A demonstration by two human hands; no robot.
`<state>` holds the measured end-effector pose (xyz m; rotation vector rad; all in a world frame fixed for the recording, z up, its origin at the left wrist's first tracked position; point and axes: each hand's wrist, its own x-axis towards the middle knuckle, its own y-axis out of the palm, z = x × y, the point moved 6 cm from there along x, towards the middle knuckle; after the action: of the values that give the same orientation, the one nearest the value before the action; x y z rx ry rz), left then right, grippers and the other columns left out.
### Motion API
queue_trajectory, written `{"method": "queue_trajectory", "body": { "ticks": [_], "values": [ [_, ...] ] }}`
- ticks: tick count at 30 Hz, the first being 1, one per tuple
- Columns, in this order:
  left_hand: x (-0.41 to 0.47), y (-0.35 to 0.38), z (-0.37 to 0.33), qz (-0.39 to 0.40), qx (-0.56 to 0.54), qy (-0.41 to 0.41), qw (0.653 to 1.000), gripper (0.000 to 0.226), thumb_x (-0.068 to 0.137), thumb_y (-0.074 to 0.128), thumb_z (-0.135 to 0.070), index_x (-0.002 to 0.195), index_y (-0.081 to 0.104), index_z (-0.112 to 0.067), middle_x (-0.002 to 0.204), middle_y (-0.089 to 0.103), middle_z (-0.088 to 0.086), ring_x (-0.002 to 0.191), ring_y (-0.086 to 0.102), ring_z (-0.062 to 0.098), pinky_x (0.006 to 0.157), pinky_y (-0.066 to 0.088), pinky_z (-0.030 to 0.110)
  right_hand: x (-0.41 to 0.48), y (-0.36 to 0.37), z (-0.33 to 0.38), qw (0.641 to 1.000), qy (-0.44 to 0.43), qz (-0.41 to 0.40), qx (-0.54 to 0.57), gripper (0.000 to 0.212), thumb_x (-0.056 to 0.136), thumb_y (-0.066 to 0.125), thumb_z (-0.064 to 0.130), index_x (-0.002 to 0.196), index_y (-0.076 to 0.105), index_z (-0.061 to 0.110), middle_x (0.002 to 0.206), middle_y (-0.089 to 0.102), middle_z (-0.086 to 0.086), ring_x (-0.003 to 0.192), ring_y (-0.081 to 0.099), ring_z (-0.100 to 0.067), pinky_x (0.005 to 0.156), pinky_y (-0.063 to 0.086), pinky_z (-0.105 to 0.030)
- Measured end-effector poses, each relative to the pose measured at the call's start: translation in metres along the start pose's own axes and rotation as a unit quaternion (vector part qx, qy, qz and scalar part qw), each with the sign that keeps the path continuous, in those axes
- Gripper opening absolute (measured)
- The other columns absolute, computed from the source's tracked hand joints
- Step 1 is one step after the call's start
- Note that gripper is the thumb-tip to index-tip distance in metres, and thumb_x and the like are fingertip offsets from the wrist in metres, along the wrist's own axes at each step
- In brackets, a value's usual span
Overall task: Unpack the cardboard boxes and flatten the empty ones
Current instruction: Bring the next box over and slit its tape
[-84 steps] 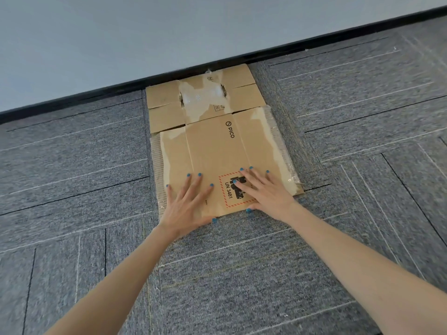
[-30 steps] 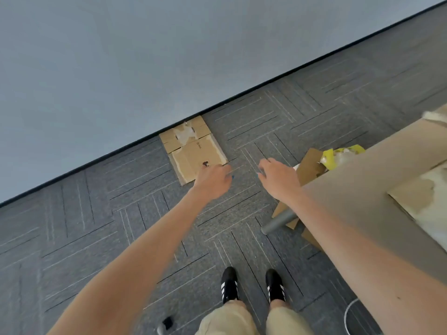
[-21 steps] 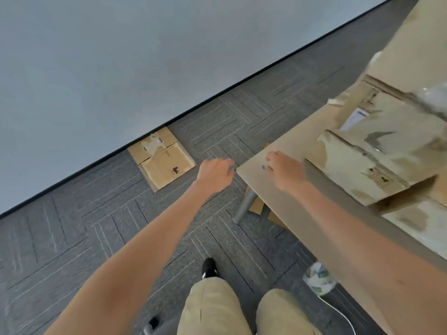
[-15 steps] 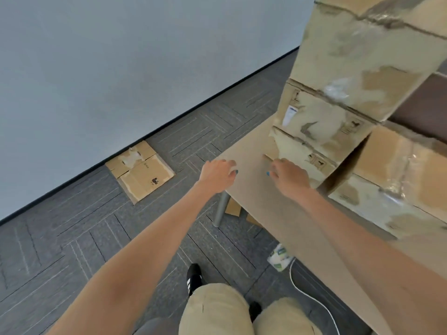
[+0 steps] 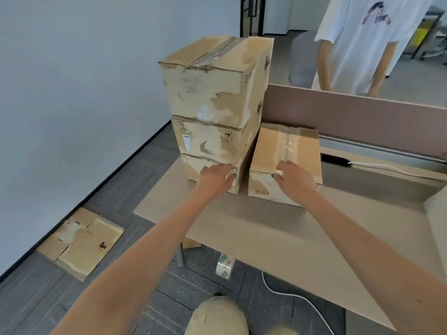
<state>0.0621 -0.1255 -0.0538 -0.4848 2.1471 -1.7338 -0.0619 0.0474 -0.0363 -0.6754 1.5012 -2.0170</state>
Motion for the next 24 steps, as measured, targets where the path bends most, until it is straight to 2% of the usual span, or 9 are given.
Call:
{"method": "queue_trajectory", "body": {
  "ticks": [4, 9, 13, 15, 17, 19, 21, 24],
  "values": [
    [0.027, 0.006, -0.041, 0.016, -0.016, 0.031, 0.999, 0.04, 0.104, 0.038, -0.035, 0.141, 0.05, -0.023, 0.134, 0.059, 0.004, 0.118, 0.057, 0.029, 0.095, 0.041, 0.039, -0.003, -0.001, -0.047, 0.998, 0.057, -0.005, -0.001, 0.026, 0.1, 0.043, 0.029, 0.117, 0.054, 0.012, 0.114, 0.058, -0.004, 0.099, 0.059, -0.03, 0.068, 0.036, -0.031],
    [0.056, 0.027, -0.076, 0.004, -0.034, 0.084, 0.996, 0.037, 0.104, 0.042, -0.032, 0.136, 0.055, -0.018, 0.128, 0.06, 0.006, 0.111, 0.059, 0.028, 0.085, 0.041, 0.036, 0.002, 0.013, -0.091, 0.995, 0.099, -0.004, 0.03, 0.027, 0.1, 0.044, 0.029, 0.118, 0.053, 0.011, 0.115, 0.057, -0.006, 0.101, 0.058, -0.031, 0.069, 0.038, -0.033],
    [0.101, 0.046, -0.093, -0.002, -0.034, 0.097, 0.995, 0.027, 0.102, 0.043, -0.028, 0.115, 0.059, -0.009, 0.12, 0.057, 0.008, 0.106, 0.057, 0.028, 0.076, 0.044, 0.036, 0.023, 0.026, -0.123, 0.989, 0.139, -0.006, 0.049, 0.03, 0.1, 0.045, 0.027, 0.124, 0.051, 0.008, 0.124, 0.053, -0.009, 0.111, 0.053, -0.031, 0.077, 0.041, -0.036],
    [0.126, 0.06, -0.096, 0.008, -0.016, 0.089, 0.996, 0.024, 0.1, 0.042, -0.031, 0.108, 0.054, -0.011, 0.124, 0.052, 0.011, 0.114, 0.052, 0.031, 0.078, 0.048, 0.041, 0.037, 0.037, -0.137, 0.986, 0.162, -0.002, 0.048, 0.035, 0.1, 0.046, 0.028, 0.129, 0.047, 0.008, 0.129, 0.049, -0.01, 0.115, 0.05, -0.031, 0.082, 0.042, -0.038],
    [0.148, 0.074, -0.097, 0.024, -0.017, 0.06, 0.998, 0.039, 0.1, 0.043, -0.036, 0.133, 0.048, -0.016, 0.146, 0.037, 0.016, 0.133, 0.04, 0.034, 0.092, 0.045, 0.045, 0.055, 0.05, -0.15, 0.981, 0.189, 0.013, 0.05, 0.046, 0.098, 0.047, 0.034, 0.136, 0.039, 0.008, 0.136, 0.044, -0.011, 0.119, 0.046, -0.032, 0.089, 0.043, -0.043],
    [0.163, 0.085, -0.096, 0.024, -0.037, 0.021, 0.999, 0.056, 0.1, 0.045, -0.043, 0.15, 0.032, -0.021, 0.159, 0.018, 0.016, 0.142, 0.028, 0.035, 0.105, 0.038, 0.048, 0.071, 0.065, -0.161, 0.97, 0.227, 0.024, 0.086, 0.062, 0.096, 0.051, 0.041, 0.143, 0.028, 0.008, 0.142, 0.037, -0.011, 0.124, 0.042, -0.033, 0.094, 0.041, -0.045],
    [0.176, 0.095, -0.094, 0.022, -0.068, -0.02, 0.997, 0.067, 0.099, 0.045, -0.05, 0.154, 0.021, -0.022, 0.163, 0.008, 0.016, 0.141, 0.029, 0.039, 0.106, 0.037, 0.05, 0.085, 0.077, -0.172, 0.95, 0.274, 0.022, 0.15, 0.074, 0.092, 0.055, 0.046, 0.145, 0.022, 0.007, 0.144, 0.037, -0.011, 0.124, 0.044, -0.034, 0.094, 0.04, -0.045],
    [0.185, 0.11, -0.091, 0.029, -0.128, -0.071, 0.989, 0.075, 0.095, 0.048, -0.054, 0.154, 0.017, -0.02, 0.159, 0.016, 0.017, 0.13, 0.04, 0.041, 0.099, 0.041, 0.048, 0.093, 0.091, -0.182, 0.919, 0.312, 0.009, 0.242, 0.074, 0.088, 0.062, 0.044, 0.141, 0.024, 0.009, 0.137, 0.042, -0.01, 0.116, 0.051, -0.034, 0.083, 0.04, -0.04]
  ]
}}
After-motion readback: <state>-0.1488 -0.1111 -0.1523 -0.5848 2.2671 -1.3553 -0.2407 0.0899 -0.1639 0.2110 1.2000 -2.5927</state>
